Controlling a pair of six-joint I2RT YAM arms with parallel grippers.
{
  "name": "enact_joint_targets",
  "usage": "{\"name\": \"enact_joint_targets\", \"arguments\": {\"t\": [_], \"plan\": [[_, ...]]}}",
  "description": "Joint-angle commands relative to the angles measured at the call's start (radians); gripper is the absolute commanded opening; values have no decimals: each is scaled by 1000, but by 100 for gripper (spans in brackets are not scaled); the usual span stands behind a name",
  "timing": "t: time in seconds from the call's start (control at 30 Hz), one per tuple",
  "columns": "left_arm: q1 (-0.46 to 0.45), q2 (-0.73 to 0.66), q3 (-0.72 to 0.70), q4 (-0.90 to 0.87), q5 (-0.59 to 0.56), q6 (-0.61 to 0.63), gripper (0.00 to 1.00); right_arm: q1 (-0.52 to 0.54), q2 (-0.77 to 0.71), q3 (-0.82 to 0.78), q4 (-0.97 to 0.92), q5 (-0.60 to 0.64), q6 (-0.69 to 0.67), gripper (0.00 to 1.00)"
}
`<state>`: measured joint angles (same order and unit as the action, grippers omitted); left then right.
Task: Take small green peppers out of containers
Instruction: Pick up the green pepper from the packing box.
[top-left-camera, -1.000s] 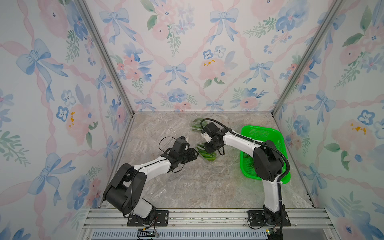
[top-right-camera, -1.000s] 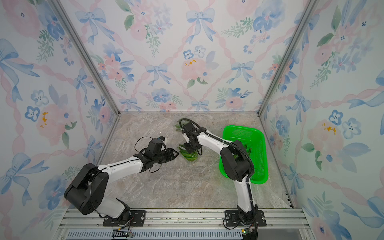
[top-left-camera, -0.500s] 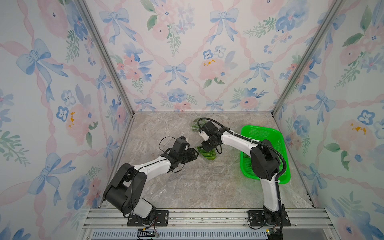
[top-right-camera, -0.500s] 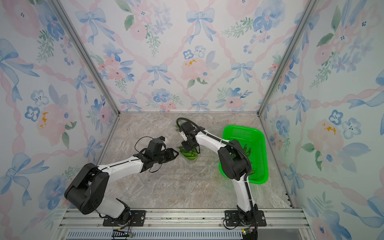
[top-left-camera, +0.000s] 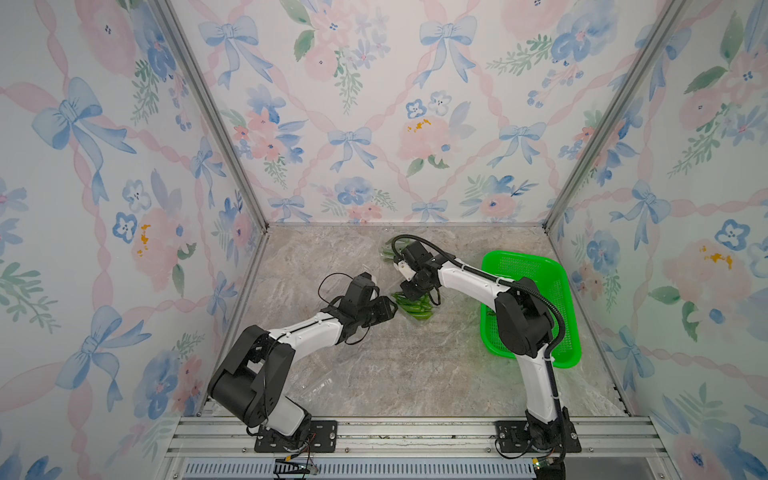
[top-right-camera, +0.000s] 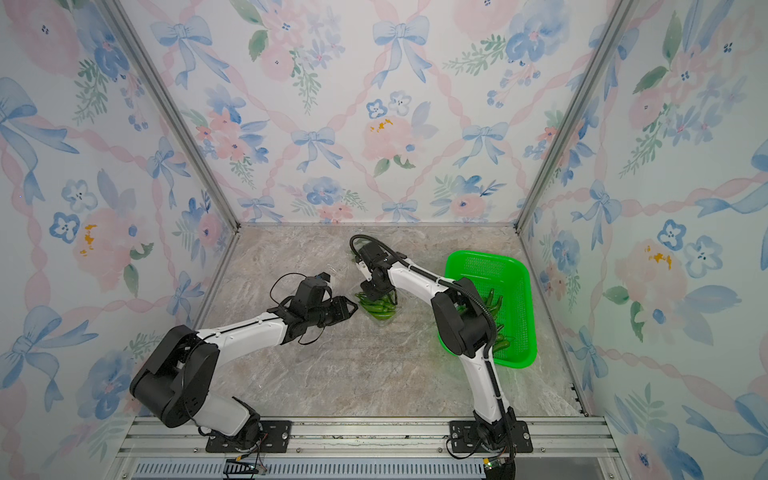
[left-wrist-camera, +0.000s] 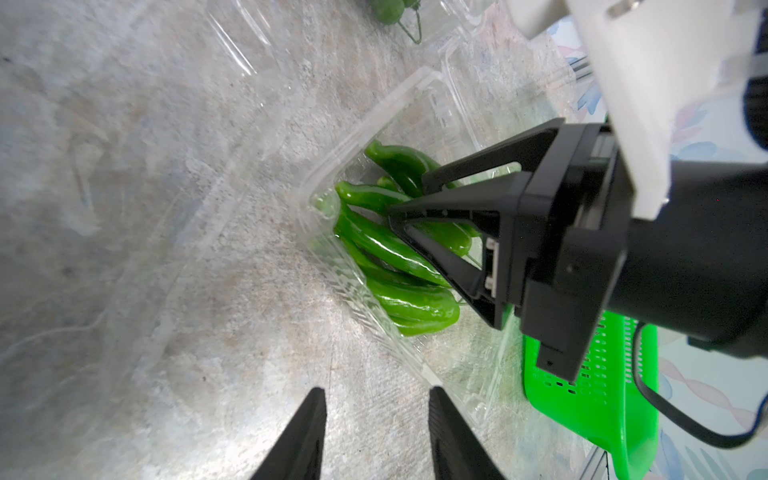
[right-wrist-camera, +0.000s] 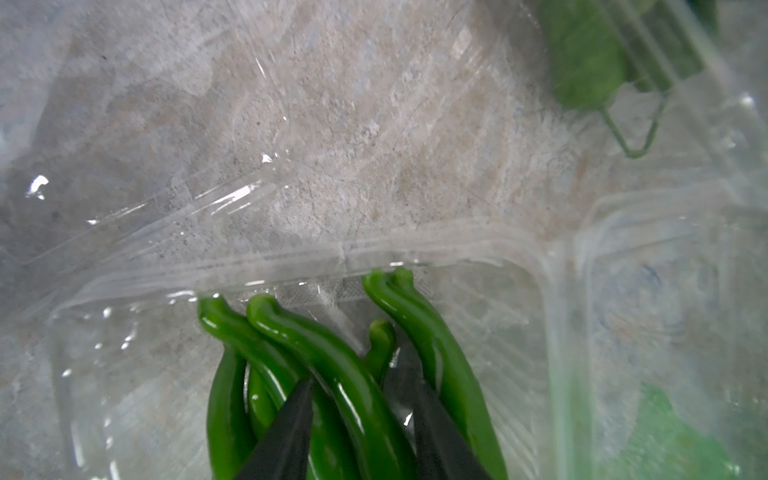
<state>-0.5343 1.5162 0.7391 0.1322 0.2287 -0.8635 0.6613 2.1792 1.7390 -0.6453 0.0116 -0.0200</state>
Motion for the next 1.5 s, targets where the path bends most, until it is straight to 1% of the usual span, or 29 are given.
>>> {"name": "enact_joint_targets", "arguments": {"t": [0.0, 0.2, 0.27, 0.33, 0.5, 0.63, 0.9, 1.03, 1.2, 1.33, 1.47], "plan": [[7, 13, 23, 0, 17, 24, 44, 0, 33, -7, -34, -7, -16, 40], [8, 20, 26, 3, 17, 21, 44, 3, 59, 0, -64, -19, -17, 36], [7, 20, 28, 3, 19, 22, 44, 3, 60, -5, -63, -14, -12, 31], [8, 21, 29, 3, 20, 23, 44, 0, 56, -9, -58, -19, -5, 30], [8, 27, 32, 4, 23, 23, 44, 0, 38, -15, -60, -22, 5, 19], [8, 32, 37, 6, 23, 23, 44, 1, -19, -37, -50, -39, 10, 16], [8, 58, 71, 6, 26, 27, 44, 4, -190, -79, -79, -91, 35, 12], [7, 66, 92, 6, 27, 27, 44, 6, -276, -115, -80, -121, 52, 12], [8, 68, 118, 5, 33, 29, 44, -11, -434, -197, -71, -44, 68, 12], [-5, 76, 140, 6, 36, 32, 44, -89, -605, -305, -45, 43, 117, 12], [-28, 96, 167, 5, 34, 34, 44, -242, -741, -438, -2, 70, 195, 13]]}}
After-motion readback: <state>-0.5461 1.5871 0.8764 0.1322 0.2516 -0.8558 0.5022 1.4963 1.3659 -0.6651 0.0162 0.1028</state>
